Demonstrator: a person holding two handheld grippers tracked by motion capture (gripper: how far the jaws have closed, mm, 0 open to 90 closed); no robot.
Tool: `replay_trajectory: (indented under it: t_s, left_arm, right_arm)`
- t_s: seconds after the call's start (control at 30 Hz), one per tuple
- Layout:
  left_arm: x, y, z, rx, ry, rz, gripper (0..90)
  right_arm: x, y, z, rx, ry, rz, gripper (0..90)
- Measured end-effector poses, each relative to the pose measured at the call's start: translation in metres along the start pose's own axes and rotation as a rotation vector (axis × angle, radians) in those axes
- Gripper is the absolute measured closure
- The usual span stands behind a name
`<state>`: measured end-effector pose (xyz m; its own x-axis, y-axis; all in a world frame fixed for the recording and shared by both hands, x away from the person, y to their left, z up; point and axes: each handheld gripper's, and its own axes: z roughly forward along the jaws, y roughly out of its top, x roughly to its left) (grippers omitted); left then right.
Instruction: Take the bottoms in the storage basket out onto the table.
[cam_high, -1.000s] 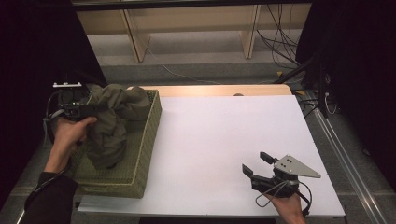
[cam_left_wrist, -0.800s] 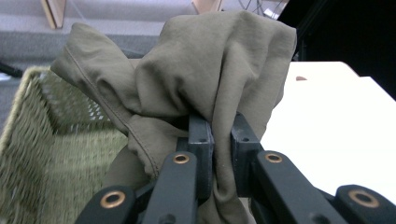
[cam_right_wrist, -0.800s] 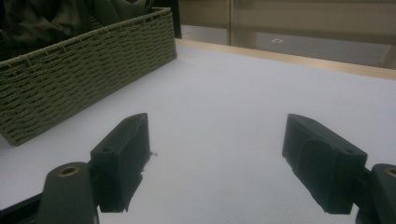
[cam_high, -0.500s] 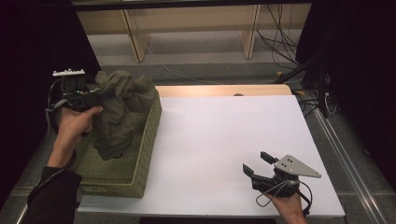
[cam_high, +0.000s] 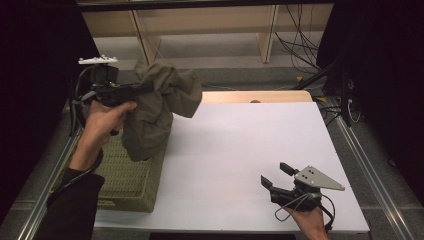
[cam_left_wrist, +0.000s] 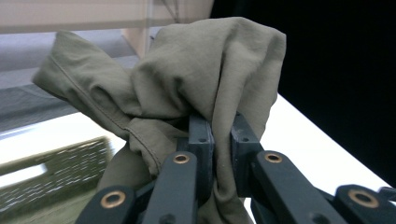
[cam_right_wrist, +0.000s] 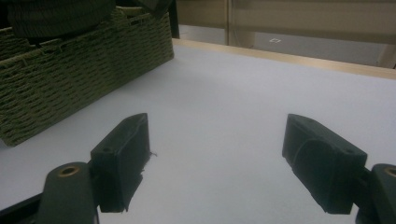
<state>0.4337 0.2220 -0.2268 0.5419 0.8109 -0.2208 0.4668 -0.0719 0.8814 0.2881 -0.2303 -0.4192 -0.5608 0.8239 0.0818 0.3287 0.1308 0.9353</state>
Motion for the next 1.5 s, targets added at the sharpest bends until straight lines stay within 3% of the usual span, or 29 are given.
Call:
replay_trajectory:
  t_s: [0.1, 0.23, 0.33, 0.63, 1.03, 1.5]
  left_arm:
    - [-0.024, 0.004, 0.012, 0.018, -0.043, 0.037, 82.1]
    - [-0.037, 0.007, 0.020, 0.021, -0.087, 0.040, 82.3]
    - [-0.055, 0.013, 0.028, 0.029, -0.126, 0.067, 82.4]
    - [-0.078, 0.014, 0.052, 0.027, -0.202, 0.049, 82.4]
    - [-0.111, 0.002, 0.095, 0.081, -0.244, 0.076, 82.4]
    - [-0.136, -0.023, 0.148, 0.148, -0.271, 0.055, 82.3]
  right_arm:
    - [0.000, 0.000, 0.000, -0.005, -0.001, 0.001, 24.2]
    - [0.000, 0.000, -0.001, -0.001, -0.002, 0.000, 24.2]
    - [0.000, 0.000, -0.001, 0.001, -0.002, -0.002, 24.2]
    - [0.000, 0.000, -0.002, -0.009, -0.005, -0.002, 24.3]
    - [-0.001, 0.000, -0.003, -0.002, -0.007, -0.006, 24.3]
    - [-0.003, 0.000, -0.005, -0.008, -0.011, 0.001, 24.3]
